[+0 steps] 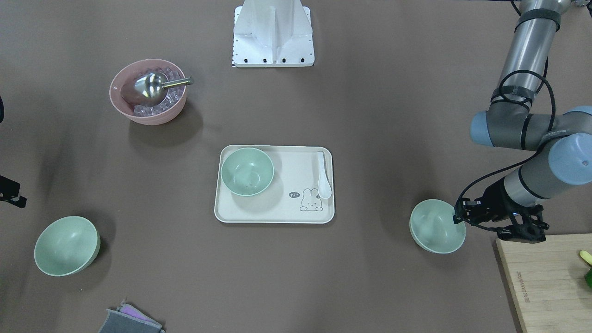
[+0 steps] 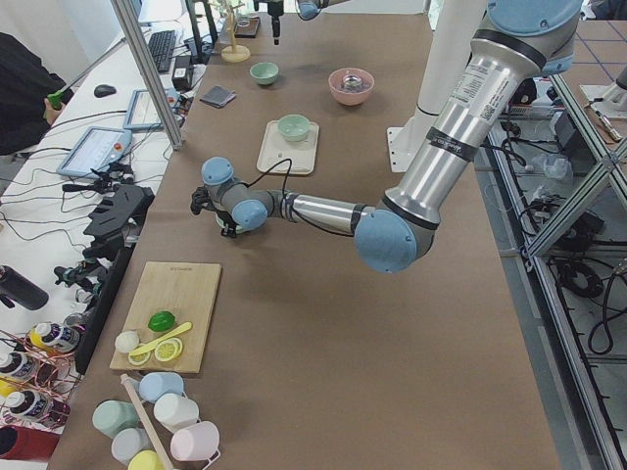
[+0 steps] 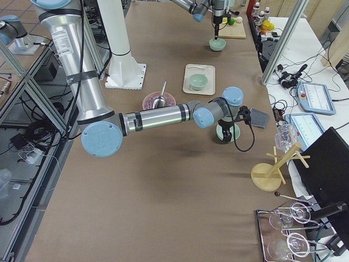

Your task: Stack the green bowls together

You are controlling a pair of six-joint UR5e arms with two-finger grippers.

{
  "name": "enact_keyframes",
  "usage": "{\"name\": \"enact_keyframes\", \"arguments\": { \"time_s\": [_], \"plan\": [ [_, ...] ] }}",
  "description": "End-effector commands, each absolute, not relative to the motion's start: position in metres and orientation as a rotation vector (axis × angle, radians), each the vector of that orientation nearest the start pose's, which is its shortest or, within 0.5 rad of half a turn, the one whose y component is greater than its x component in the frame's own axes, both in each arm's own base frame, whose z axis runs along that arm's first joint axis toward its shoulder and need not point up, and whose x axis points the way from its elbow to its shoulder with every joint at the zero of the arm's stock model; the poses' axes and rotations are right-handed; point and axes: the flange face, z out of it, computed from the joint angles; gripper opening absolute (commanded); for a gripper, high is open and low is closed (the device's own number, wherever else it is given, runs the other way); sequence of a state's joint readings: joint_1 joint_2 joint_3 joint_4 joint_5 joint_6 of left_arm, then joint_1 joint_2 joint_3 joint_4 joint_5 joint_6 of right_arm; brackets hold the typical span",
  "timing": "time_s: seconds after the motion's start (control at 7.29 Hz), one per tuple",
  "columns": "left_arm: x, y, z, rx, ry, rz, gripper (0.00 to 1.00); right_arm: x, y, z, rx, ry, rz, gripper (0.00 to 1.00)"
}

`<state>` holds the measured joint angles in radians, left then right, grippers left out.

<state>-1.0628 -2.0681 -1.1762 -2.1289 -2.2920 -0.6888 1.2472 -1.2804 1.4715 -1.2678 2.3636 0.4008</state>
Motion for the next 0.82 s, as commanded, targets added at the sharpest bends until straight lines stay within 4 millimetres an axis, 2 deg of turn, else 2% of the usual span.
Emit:
{"name": "enact_keyframes", "arguments": {
  "time_s": [0.0,0.14,0.27,0.41,0.55,0.69],
  "plan": [
    [0.3,-0.658,0.488,0.133,0.931,0.086,0.33,-0.14,-0.616,0.51,0.163,-0.891,-0.123,1.0],
    [0.307,-0.658,0.485,0.14,0.925,0.092,0.23,-0.141,-0.616,0.51,0.162,-0.891,-0.124,1.0],
    [0.311,-0.656,0.485,0.143,0.921,0.097,0.17,-0.141,-0.616,0.51,0.159,-0.89,-0.123,1.0],
    [0.311,-0.656,0.485,0.143,0.921,0.097,0.0,-0.14,-0.616,0.51,0.161,-0.892,-0.123,1.0],
    [0.307,-0.658,0.482,0.147,0.924,0.091,0.0,-0.141,-0.617,0.508,0.161,-0.895,-0.124,1.0],
    [0.288,-0.668,0.474,0.149,0.936,0.039,0.0,-0.14,-0.616,0.51,0.158,-0.895,-0.123,1.0]
  ]
}}
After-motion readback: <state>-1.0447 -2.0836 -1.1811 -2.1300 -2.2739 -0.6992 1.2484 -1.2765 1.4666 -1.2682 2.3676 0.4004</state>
